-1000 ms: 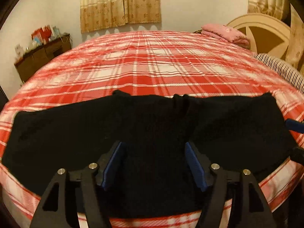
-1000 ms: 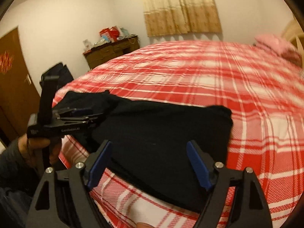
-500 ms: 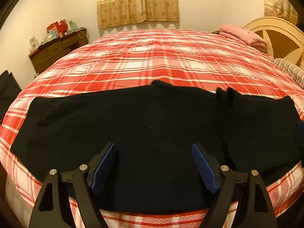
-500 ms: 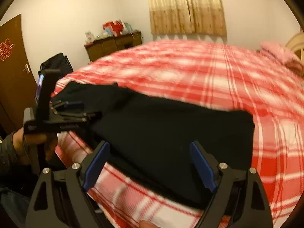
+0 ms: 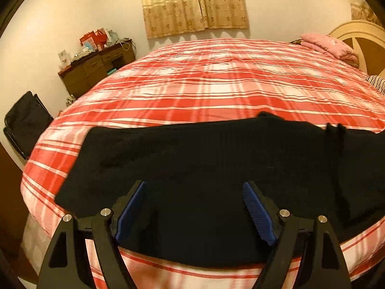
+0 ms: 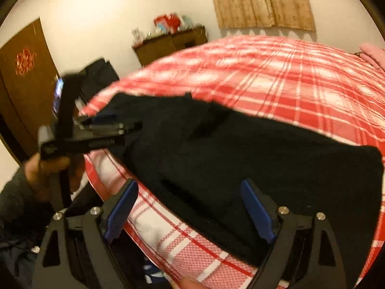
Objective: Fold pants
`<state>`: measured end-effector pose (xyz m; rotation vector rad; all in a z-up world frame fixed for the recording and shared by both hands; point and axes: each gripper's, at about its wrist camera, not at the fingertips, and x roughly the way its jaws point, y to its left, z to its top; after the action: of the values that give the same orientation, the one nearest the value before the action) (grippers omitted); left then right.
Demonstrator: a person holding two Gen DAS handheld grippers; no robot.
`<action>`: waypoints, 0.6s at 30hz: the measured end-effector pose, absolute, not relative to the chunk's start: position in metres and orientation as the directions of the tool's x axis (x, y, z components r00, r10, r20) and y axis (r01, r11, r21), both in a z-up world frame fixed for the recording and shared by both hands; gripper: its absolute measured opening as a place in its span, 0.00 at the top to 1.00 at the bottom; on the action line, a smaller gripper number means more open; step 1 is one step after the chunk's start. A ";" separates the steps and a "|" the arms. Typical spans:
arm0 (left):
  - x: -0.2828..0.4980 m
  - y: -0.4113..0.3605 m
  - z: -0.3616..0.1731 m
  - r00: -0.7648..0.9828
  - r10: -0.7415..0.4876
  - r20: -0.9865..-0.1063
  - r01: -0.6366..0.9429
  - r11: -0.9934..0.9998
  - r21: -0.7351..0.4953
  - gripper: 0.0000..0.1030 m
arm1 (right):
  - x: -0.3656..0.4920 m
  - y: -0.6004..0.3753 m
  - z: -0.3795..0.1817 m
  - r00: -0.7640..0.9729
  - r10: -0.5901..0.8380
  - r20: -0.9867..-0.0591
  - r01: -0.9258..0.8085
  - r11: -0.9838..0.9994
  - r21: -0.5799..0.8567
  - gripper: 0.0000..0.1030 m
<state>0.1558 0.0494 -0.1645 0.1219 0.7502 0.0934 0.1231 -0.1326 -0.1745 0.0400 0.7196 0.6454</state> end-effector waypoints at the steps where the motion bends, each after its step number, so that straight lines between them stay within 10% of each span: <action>1: 0.156 0.053 -0.164 0.727 0.137 -0.673 -0.045 0.987 0.152 0.20 | 0.121 -0.137 -0.171 0.590 0.561 -0.581 -0.531 0.811 0.245 0.13; 14: 0.170 0.184 -0.152 0.703 0.313 -0.638 -0.231 0.950 0.212 0.20 | 0.116 -0.152 -0.167 0.631 0.543 -0.554 -0.479 0.834 0.272 0.12; 18: 0.174 0.221 -0.167 0.711 0.189 -0.677 -0.206 0.977 0.056 0.20 | 0.110 -0.156 -0.167 0.634 0.546 -0.548 -0.479 0.833 0.276 0.12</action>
<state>0.1740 0.2211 -0.1666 -0.0238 0.7482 0.2187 0.1104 -0.1562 -0.1673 0.1073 0.6622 0.5872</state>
